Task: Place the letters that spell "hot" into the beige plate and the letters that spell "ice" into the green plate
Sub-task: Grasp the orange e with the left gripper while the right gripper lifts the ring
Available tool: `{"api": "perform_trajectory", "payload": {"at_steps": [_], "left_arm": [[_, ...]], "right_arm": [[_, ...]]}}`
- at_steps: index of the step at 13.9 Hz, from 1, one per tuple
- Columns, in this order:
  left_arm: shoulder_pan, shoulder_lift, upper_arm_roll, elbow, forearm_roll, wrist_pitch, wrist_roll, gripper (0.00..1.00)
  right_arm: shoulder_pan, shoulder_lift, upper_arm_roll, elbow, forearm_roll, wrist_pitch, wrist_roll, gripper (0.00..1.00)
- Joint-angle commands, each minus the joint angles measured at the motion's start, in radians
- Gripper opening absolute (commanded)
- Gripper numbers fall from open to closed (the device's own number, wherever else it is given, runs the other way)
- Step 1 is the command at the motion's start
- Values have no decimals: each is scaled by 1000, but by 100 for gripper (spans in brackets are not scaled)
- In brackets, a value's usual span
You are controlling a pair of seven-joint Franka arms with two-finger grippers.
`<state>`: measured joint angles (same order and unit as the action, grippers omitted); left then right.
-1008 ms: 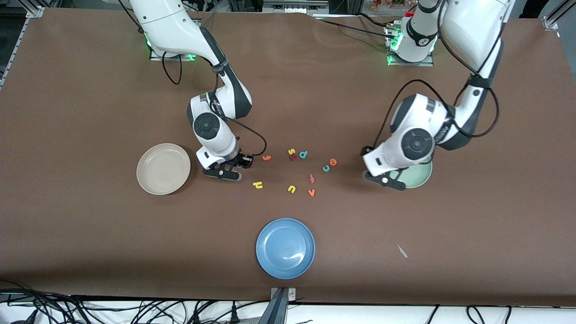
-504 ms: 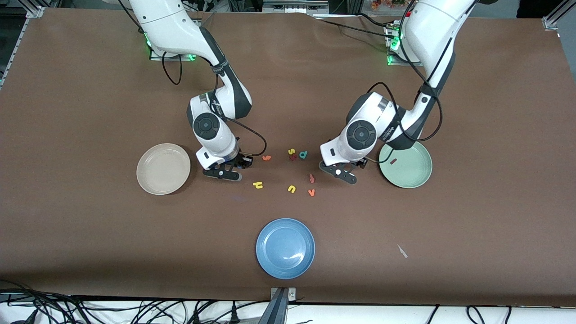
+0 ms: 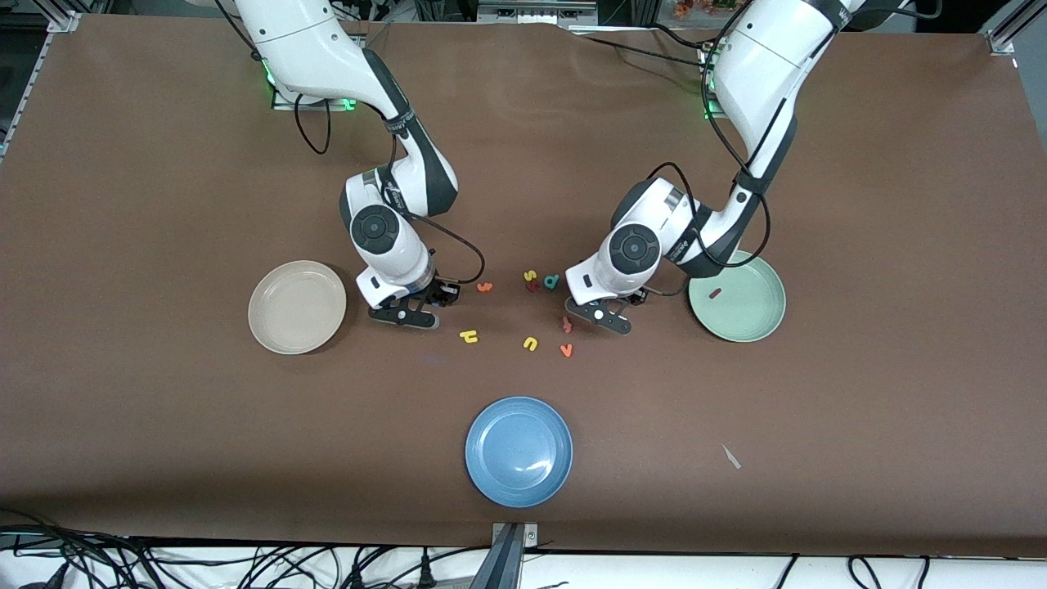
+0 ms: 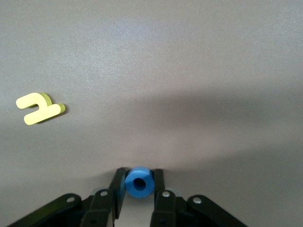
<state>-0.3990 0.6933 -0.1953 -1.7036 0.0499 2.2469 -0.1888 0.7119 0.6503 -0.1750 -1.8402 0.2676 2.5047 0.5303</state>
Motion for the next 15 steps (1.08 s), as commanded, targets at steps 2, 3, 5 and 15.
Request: {"api": "perform_trajectory", "payload": {"at_steps": [2,3,5,15], "left_arm": [[-3,9,5,2,30,20,-20,71],[-3,12,5,2,30,23,-20,68],[-4,25,7,1,30,42,-20,67],[38,-53,17,9,31,-110,-11,10]], "right_arm": [[0,2,-4,56,22,-73,-35,25],[0,-14,-23,58,10,-120,-47,25],[1,-61,-84,53,10,-222,-160,25],[-18,-169,-346,-97,18,-314,-646,25]]}}
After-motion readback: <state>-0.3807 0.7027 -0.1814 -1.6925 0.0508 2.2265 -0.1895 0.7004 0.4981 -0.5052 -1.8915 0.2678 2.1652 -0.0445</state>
